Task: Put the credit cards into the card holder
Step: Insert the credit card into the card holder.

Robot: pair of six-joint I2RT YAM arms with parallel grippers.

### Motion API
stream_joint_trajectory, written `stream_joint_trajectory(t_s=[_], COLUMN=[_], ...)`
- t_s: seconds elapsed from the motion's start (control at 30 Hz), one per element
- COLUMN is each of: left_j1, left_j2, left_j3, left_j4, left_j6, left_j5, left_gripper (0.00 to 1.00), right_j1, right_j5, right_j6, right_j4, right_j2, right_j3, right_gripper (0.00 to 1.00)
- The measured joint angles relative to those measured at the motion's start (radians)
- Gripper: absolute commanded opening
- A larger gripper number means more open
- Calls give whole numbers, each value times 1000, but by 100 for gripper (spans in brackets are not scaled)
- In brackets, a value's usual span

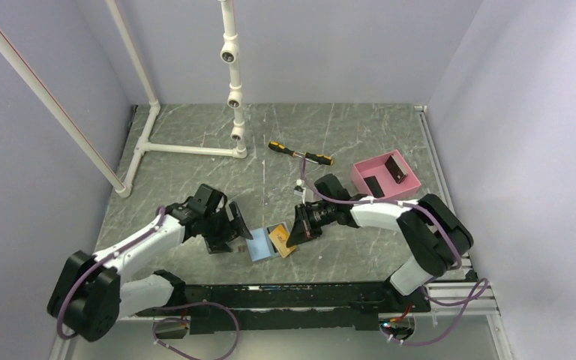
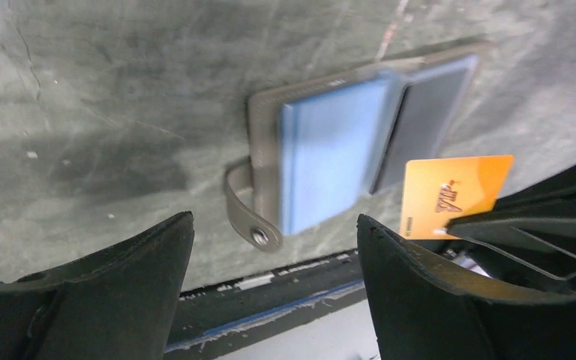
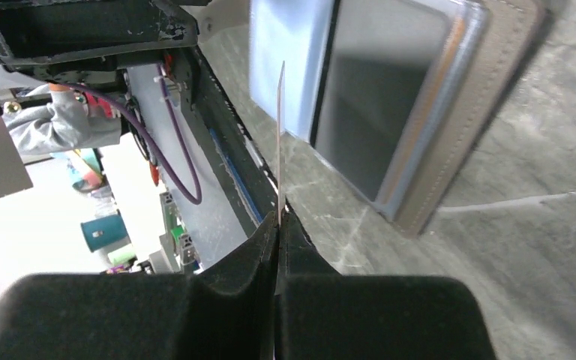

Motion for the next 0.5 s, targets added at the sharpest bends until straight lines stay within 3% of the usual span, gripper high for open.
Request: stream_joint_trajectory(t_s=[0.2, 0.5], left_j1=[-46, -119], left_j2=[135, 259], left_j3=[1, 85], left_j4=[39, 23], left_j6=[60, 87], left_j5=[-55, -132], left_gripper=[86, 65], right_j1=[-47, -56], right_j5=[-88, -161], right_j6=[-42, -65], right_j4=[6, 55], right_j2=[97, 210], right_j3=[2, 35], right_gripper=[0, 0])
